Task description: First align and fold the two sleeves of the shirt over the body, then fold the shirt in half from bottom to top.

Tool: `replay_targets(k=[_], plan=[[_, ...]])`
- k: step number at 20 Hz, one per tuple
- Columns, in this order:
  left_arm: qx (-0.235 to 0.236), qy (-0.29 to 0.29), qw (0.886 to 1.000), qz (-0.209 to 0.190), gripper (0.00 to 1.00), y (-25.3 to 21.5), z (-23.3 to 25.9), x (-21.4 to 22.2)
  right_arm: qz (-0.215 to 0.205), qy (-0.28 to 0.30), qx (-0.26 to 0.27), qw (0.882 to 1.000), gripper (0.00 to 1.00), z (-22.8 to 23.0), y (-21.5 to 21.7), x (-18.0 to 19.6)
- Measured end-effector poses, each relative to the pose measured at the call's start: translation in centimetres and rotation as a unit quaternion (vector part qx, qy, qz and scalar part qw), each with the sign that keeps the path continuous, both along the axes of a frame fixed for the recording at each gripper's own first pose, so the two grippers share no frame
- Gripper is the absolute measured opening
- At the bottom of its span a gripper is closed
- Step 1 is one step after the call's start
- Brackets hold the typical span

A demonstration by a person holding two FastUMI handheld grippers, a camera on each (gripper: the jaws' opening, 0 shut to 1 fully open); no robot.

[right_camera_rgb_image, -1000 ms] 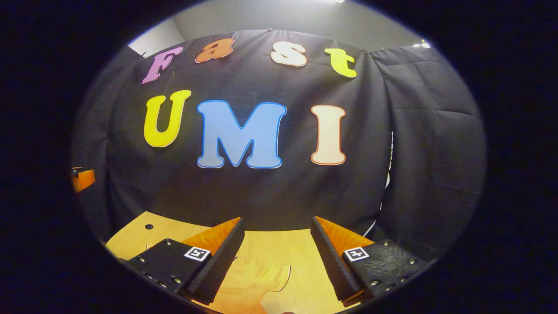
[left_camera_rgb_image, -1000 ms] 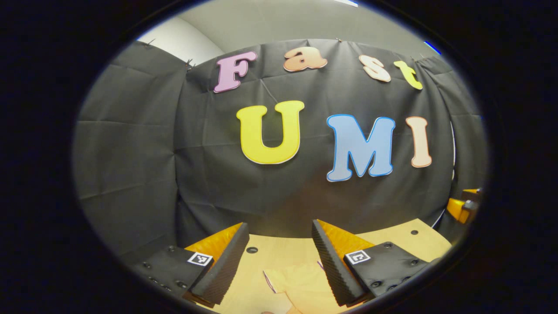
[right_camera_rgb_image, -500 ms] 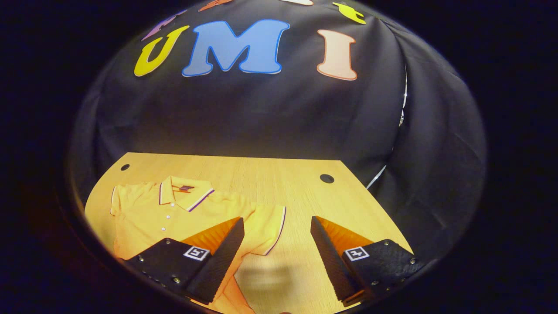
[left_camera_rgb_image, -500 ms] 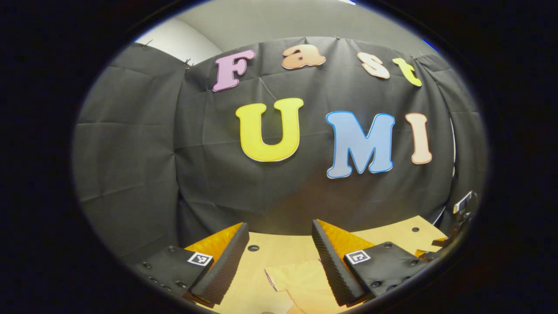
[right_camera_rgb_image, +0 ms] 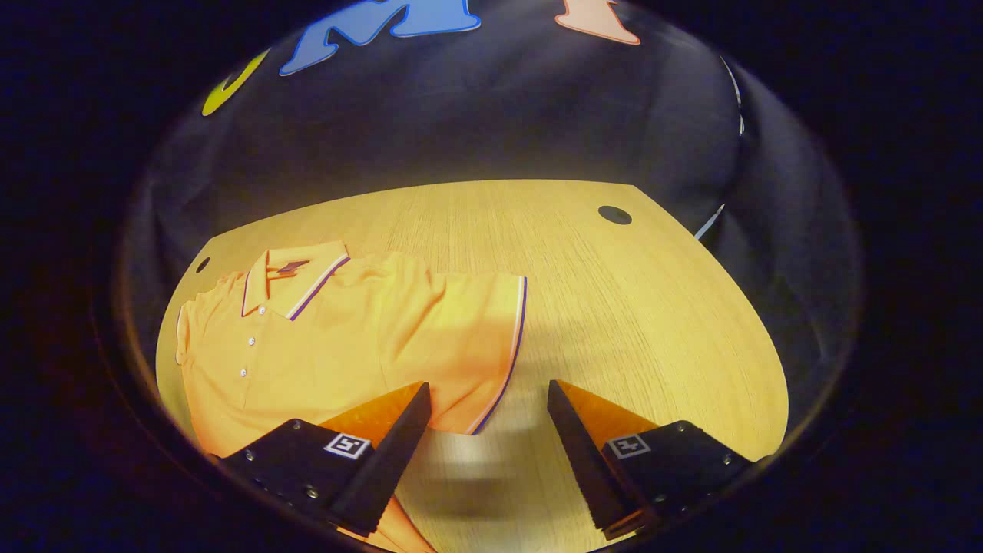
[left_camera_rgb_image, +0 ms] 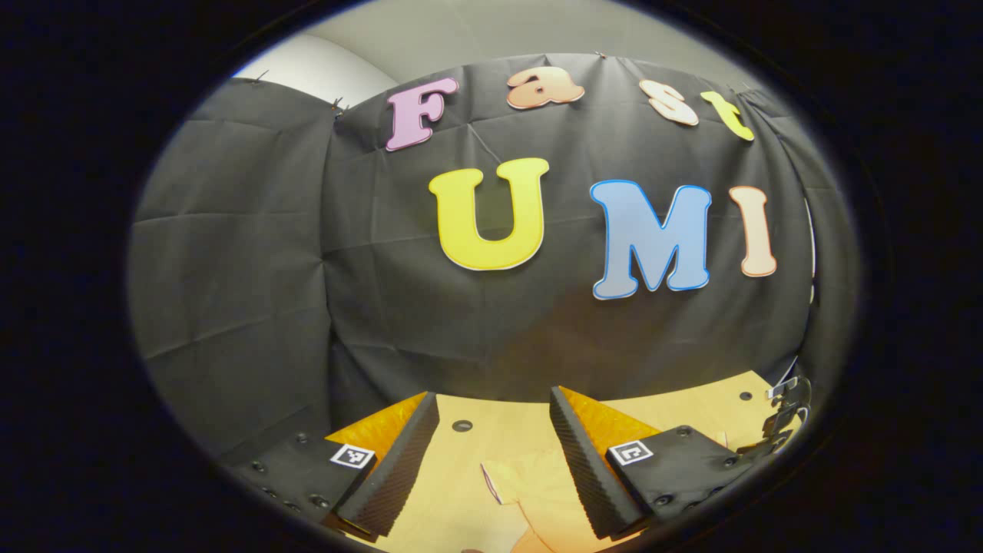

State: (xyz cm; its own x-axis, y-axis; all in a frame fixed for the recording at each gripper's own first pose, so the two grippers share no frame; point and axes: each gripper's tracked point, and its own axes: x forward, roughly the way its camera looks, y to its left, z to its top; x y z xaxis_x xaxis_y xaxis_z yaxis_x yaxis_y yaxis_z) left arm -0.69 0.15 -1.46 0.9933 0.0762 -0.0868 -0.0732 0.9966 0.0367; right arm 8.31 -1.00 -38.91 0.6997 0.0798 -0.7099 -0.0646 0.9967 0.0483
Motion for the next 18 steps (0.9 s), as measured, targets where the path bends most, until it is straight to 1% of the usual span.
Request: replay_targets(k=[1,3,4,5,6,7,8,9,11,14,16,18], plan=[[-0.002,0.002,1.000,0.002,0.95,0.2,-0.2,0.0,0.002,0.010,0.004,1.000,0.96,-0.6,0.2,-0.1],[-0.005,0.004,1.000,0.006,0.95,0.6,-0.7,-0.5,0.002,0.010,0.015,1.000,0.78,-0.5,0.6,0.6],[-0.006,0.005,1.000,0.008,0.95,0.6,-0.8,-0.8,0.002,0.019,0.026,0.999,0.59,-0.6,1.1,0.4],[-0.006,0.005,1.000,0.009,0.95,0.5,-0.7,-0.8,-0.004,0.026,0.027,0.999,0.37,-0.5,1.2,0.5],[-0.008,0.005,1.000,0.009,0.96,0.5,-0.8,-0.7,0.003,0.035,0.029,0.999,0.27,-0.5,1.5,0.4],[-0.009,0.006,1.000,0.009,0.96,0.4,-0.7,-0.5,-0.006,0.026,0.020,0.999,0.27,-0.1,1.2,1.0],[-0.011,0.006,1.000,0.009,0.96,0.3,-0.9,-0.5,-0.001,0.021,0.014,1.000,0.04,0.1,1.3,1.5],[-0.012,0.006,1.000,0.009,0.96,0.3,-0.8,-0.5,0.009,0.021,0.006,1.000,0.00,0.3,1.8,1.1],[-0.013,0.006,1.000,0.006,0.95,0.0,-0.8,-0.5,0.027,0.007,-0.014,1.000,0.00,1.1,2.2,1.5],[-0.020,0.005,1.000,0.006,0.95,0.2,-1.0,-0.5,0.051,-0.019,-0.020,0.998,0.00,3.6,4.2,2.2],[-0.026,0.005,1.000,0.006,0.95,0.2,-1.2,-0.6,0.080,-0.040,-0.019,0.996,0.00,5.5,6.9,2.6],[-0.027,0.006,1.000,0.007,0.95,0.5,-1.4,-0.8,0.121,-0.060,-0.022,0.991,0.00,7.3,10.3,2.7]])
